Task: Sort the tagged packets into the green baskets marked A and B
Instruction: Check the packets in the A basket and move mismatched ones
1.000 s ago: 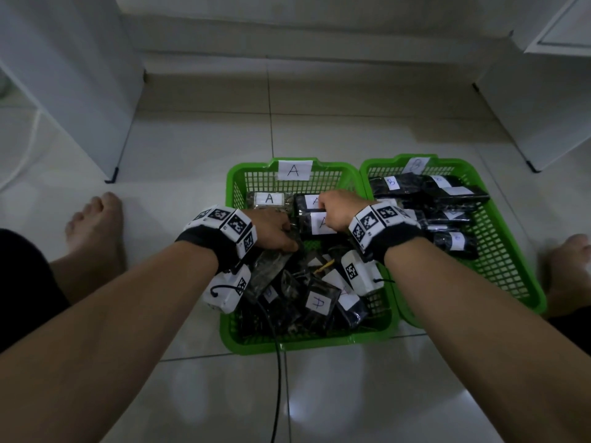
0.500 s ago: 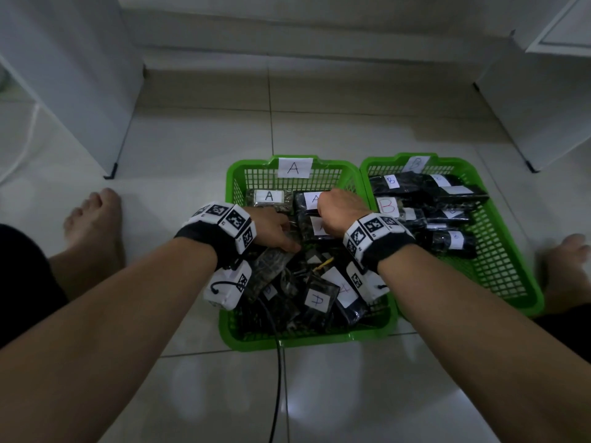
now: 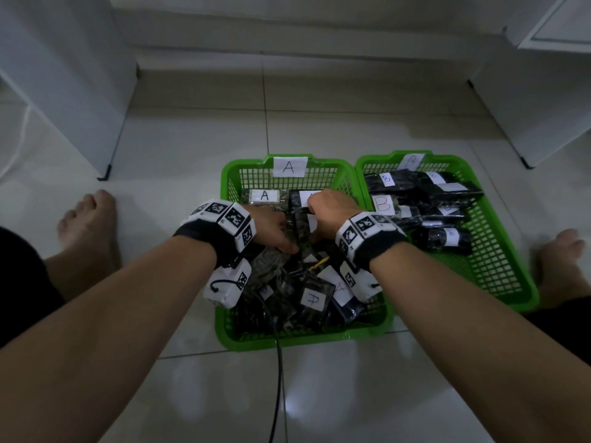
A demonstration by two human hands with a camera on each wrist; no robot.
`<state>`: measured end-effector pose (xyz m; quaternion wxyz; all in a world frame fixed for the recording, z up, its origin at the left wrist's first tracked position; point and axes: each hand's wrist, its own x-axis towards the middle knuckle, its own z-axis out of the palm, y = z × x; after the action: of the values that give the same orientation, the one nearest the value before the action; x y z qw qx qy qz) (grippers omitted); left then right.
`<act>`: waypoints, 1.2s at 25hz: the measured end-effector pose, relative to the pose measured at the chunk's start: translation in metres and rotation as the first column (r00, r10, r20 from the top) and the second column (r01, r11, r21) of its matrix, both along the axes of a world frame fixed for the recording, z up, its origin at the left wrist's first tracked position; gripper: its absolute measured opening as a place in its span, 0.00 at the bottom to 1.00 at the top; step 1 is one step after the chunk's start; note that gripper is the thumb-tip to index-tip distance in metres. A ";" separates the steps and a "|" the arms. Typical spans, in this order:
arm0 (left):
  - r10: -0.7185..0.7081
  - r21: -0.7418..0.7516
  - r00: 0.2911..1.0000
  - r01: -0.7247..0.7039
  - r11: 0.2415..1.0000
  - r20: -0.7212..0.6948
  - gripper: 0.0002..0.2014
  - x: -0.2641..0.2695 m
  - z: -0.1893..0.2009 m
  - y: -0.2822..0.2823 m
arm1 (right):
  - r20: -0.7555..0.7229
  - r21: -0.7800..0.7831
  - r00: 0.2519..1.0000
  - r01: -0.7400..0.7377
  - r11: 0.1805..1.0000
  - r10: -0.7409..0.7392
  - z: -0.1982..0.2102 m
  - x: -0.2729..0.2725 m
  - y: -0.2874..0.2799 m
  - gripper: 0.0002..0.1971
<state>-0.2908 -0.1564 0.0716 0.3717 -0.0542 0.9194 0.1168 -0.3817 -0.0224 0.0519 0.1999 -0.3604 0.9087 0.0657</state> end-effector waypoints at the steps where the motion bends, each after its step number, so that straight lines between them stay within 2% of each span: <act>1: 0.013 0.021 1.000 -0.013 1.000 -0.009 0.39 0.000 0.000 -0.001 | 0.056 -0.038 0.997 0.049 0.998 -0.047 0.006 -0.002 0.003 0.16; 3: 0.042 0.068 0.998 -0.040 0.997 -0.036 0.35 0.002 0.001 -0.004 | 0.166 -0.151 0.973 0.183 0.971 -0.157 0.022 -0.007 0.013 0.18; 6: 0.070 0.134 0.996 -0.061 0.989 -0.061 0.30 0.008 0.007 -0.005 | 0.327 -0.288 0.889 0.418 0.862 -0.322 0.045 -0.009 0.033 0.11; 7: 0.071 0.142 0.996 -0.063 0.988 -0.056 0.29 0.009 0.010 -0.006 | 0.387 -0.277 0.854 0.466 0.840 -0.347 0.051 -0.008 0.039 0.10; 9: 0.075 0.153 0.997 -0.070 0.986 -0.027 0.28 0.010 0.014 -0.006 | 0.461 -0.184 0.817 0.469 0.864 -0.346 0.054 0.002 0.052 0.09; 11: 0.060 0.127 0.997 -0.054 0.990 -0.041 0.26 0.011 0.014 -0.004 | 0.437 -0.071 0.842 0.383 0.921 -0.316 0.049 0.018 0.058 0.10; 13: 0.040 0.077 0.995 -0.033 0.996 -0.086 0.27 0.012 0.012 0.001 | 0.321 -0.003 0.912 0.268 0.963 -0.253 0.041 0.034 0.057 0.13; 15: 0.050 0.062 0.993 -0.044 0.997 -0.104 0.28 0.013 0.009 0.006 | 0.166 0.024 0.968 0.187 0.982 -0.188 0.034 0.044 0.055 0.20; 17: 0.068 0.073 0.991 -0.060 0.996 -0.111 0.28 0.013 0.007 0.007 | 0.114 0.044 0.980 0.156 0.987 -0.160 0.034 0.047 0.054 0.23; 20: 0.140 0.168 0.971 -0.108 0.980 -0.194 0.22 0.011 0.009 0.002 | 0.114 0.025 0.974 0.196 0.980 -0.197 0.046 0.040 0.056 0.12; 22: 0.230 0.271 0.931 -0.152 0.951 -0.285 0.18 0.009 0.008 -0.004 | 0.129 -0.032 0.963 0.244 0.969 -0.238 0.061 0.029 0.060 0.07; 24: 0.347 0.417 0.881 -0.198 0.887 -0.322 0.14 0.007 0.006 -0.009 | 0.225 -0.110 0.935 0.306 0.946 -0.276 0.075 0.016 0.065 0.06; 25: 0.434 0.526 0.854 -0.238 0.816 -0.286 0.13 0.006 0.004 -0.010 | 0.295 -0.152 0.910 0.347 0.925 -0.293 0.080 0.010 0.069 0.08; 28: 0.639 0.783 0.769 -0.373 0.499 -0.041 0.15 0.006 0.003 -0.009 | 0.560 -0.276 0.773 0.512 0.813 -0.297 0.081 0.006 0.073 0.09; 30: 0.683 0.857 0.729 -0.378 0.349 0.044 0.16 0.009 0.007 -0.006 | 0.682 -0.328 0.678 0.618 0.714 -0.274 0.071 0.012 0.069 0.06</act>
<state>-0.2823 -0.1627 0.0782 0.1355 -0.1546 0.7285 0.6535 -0.3698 0.0462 0.1225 0.3718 -0.1581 0.8417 -0.3582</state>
